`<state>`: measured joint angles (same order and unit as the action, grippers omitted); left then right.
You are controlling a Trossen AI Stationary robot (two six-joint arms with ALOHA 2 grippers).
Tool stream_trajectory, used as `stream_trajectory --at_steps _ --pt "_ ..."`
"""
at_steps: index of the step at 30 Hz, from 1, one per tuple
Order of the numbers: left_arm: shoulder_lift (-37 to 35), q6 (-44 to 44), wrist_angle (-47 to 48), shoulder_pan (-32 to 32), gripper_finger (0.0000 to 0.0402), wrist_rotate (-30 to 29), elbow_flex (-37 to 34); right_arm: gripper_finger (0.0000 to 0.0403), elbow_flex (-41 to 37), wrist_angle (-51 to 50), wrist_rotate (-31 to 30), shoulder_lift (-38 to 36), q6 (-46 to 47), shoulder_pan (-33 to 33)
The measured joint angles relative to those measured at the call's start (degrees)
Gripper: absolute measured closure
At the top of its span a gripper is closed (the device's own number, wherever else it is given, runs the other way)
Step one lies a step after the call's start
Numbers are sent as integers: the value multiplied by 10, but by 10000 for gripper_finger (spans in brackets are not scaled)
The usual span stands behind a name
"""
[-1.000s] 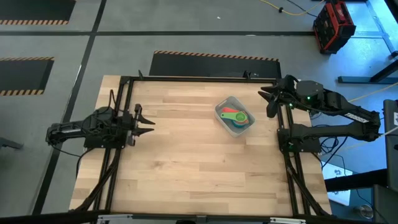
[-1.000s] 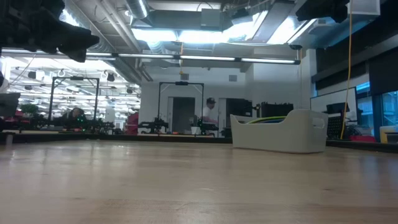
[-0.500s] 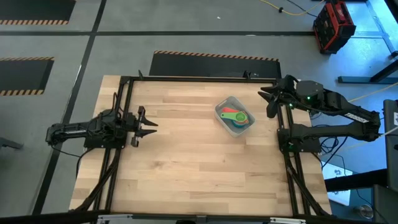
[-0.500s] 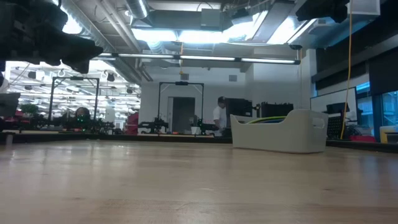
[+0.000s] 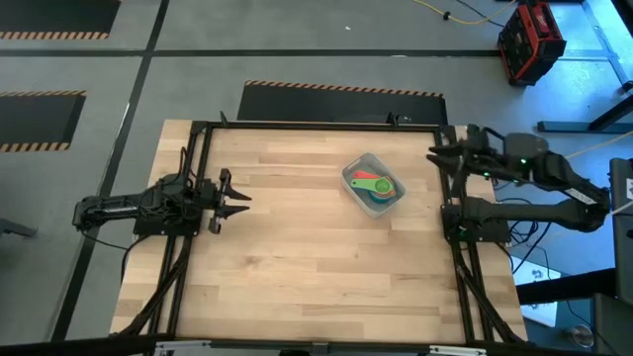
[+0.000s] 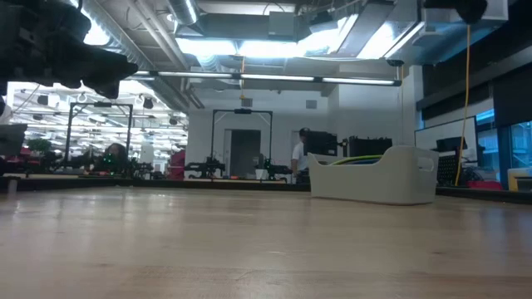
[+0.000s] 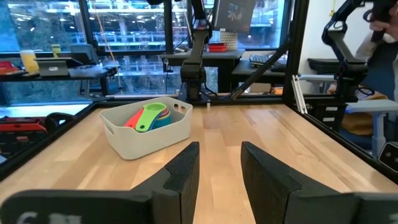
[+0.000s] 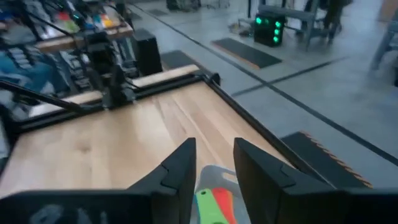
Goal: Nest measuring cups in basket
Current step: Return to Home Position
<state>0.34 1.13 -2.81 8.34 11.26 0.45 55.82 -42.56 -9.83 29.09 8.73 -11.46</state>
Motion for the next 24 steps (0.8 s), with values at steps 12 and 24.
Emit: stream_trajectory --at_steps 12,24 --pt "0 0 0 0 291 -1 0 330 -255 196 125 -187 15 0" --pt "0 0 0 0 291 -1 0 339 -341 221 156 -284 40 0"
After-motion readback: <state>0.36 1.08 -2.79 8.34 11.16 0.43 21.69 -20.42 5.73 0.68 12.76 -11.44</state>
